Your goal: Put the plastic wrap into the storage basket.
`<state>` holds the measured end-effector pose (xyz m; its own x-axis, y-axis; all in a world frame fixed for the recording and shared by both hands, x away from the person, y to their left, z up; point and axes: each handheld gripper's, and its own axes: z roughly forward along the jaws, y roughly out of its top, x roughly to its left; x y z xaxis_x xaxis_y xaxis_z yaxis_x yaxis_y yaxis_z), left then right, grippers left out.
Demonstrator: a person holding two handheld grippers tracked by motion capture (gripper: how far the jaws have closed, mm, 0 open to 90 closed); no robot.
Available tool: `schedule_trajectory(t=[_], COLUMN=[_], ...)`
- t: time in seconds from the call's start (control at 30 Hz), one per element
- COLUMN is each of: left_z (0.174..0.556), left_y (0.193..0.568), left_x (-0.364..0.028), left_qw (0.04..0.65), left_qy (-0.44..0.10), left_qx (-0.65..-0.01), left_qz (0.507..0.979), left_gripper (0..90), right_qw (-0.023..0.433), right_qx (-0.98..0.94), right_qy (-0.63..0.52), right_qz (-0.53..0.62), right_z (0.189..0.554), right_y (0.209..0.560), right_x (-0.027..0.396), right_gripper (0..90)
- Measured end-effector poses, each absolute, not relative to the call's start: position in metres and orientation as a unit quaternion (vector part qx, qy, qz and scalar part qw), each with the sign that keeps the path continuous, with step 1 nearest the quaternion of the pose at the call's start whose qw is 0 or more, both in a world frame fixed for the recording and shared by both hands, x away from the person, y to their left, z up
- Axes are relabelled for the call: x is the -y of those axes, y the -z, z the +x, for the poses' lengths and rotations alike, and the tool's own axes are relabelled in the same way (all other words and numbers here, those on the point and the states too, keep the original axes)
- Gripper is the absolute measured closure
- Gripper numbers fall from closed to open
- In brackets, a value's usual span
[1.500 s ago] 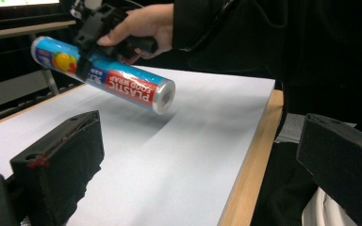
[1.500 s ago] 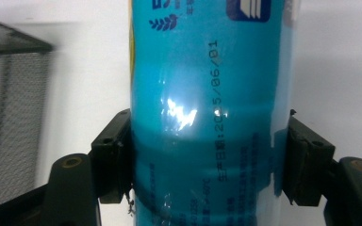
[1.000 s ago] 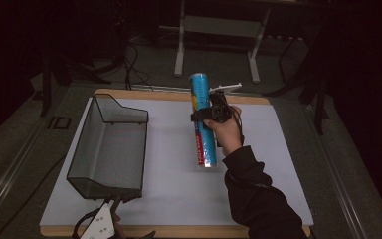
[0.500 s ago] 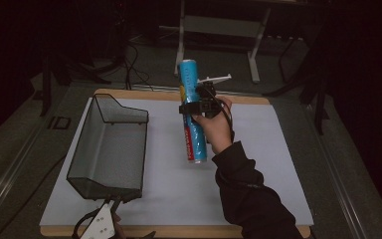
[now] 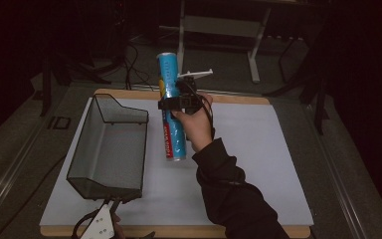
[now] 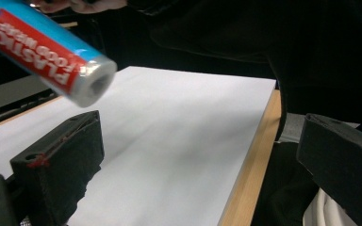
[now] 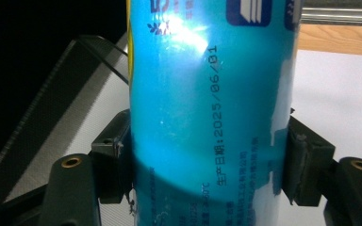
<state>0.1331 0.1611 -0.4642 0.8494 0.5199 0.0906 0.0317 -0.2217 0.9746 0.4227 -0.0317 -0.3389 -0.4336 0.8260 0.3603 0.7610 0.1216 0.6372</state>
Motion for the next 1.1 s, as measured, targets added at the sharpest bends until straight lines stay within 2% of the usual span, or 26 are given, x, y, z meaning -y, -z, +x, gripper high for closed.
schedule_trajectory(t=[0.6,0.83,0.97,1.1], left_z=[0.131,0.132,0.132,0.132], left_y=[0.463,0.464,0.464,0.464], left_x=[-0.164,-0.165,-0.166,-0.165], left_qw=[0.598,0.597,0.596,0.596], left_qy=[-0.212,-0.212,-0.212,-0.214], left_qx=[-0.187,-0.189,-0.191,-0.191], left_qz=[0.750,0.750,0.750,0.750], left_gripper=[2.0,1.9,2.0,2.0], right_qw=[0.026,0.015,0.038,0.020], right_qx=[-0.751,-0.744,-0.747,-0.738], right_qy=[-0.442,-0.472,-0.470,-0.472], right_qz=[0.490,0.473,0.469,0.481], right_z=[0.405,0.400,0.396,0.396], right_y=[0.337,0.350,0.360,0.377], right_x=[-0.046,-0.066,-0.075,-0.078], right_gripper=[31.6,31.6,31.6,31.6])
